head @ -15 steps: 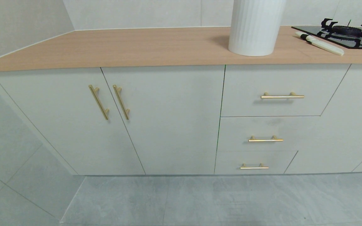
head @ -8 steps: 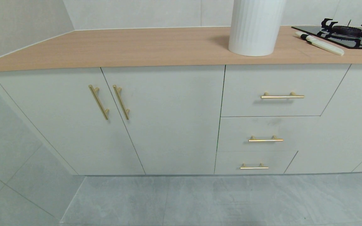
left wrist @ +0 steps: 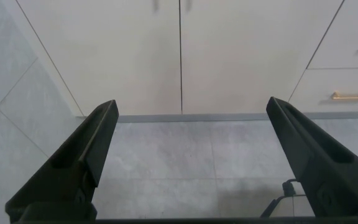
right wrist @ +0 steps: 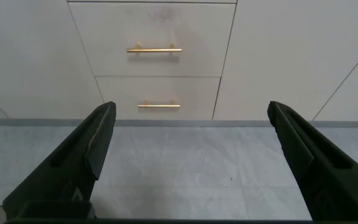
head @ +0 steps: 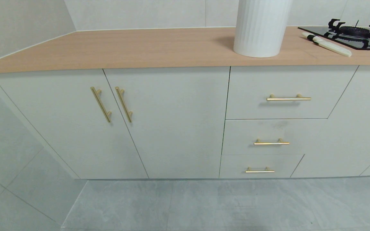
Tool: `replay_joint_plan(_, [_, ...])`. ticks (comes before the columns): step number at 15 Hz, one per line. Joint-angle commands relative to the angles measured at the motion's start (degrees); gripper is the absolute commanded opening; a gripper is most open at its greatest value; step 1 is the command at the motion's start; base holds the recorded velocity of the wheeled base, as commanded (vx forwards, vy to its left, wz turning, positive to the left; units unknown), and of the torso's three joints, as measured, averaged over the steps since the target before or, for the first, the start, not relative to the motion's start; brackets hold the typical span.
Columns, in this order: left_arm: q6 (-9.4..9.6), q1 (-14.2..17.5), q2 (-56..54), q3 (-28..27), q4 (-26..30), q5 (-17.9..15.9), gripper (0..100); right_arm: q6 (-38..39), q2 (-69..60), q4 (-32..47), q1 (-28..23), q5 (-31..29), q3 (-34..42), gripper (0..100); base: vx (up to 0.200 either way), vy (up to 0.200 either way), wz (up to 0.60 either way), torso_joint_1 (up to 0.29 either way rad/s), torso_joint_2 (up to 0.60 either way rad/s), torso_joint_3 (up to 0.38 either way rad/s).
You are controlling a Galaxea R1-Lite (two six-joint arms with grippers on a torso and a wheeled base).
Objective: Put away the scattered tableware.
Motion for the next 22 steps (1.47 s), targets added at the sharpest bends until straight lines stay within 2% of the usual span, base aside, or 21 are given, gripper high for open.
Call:
replay_joint_plan(1, [0.04, 0.01, 0.02, 0.01, -0.01, -0.02, 100, 0.03, 0.07, 0.21, 0.00, -0.07, 0.00, 100, 0.000, 0.000, 0.00, 0.000, 0.00, 0.000])
replay_joint_plan(7, [0.65, 0.01, 0.02, 0.01, -0.01, -0.02, 100, -0.06, 0.07, 0.21, 0.00, -0.07, 0.00, 100, 0.000, 0.000, 0.00, 0.000, 0.00, 0.000])
replay_joint_plan(22, [0.65, 0.01, 0.02, 0.01, -0.01, -0.02, 100, -0.06, 0.16, 0.21, 0.00, -0.07, 0.00, 100, 0.200, 0.000, 0.00, 0.004, 0.00, 0.003])
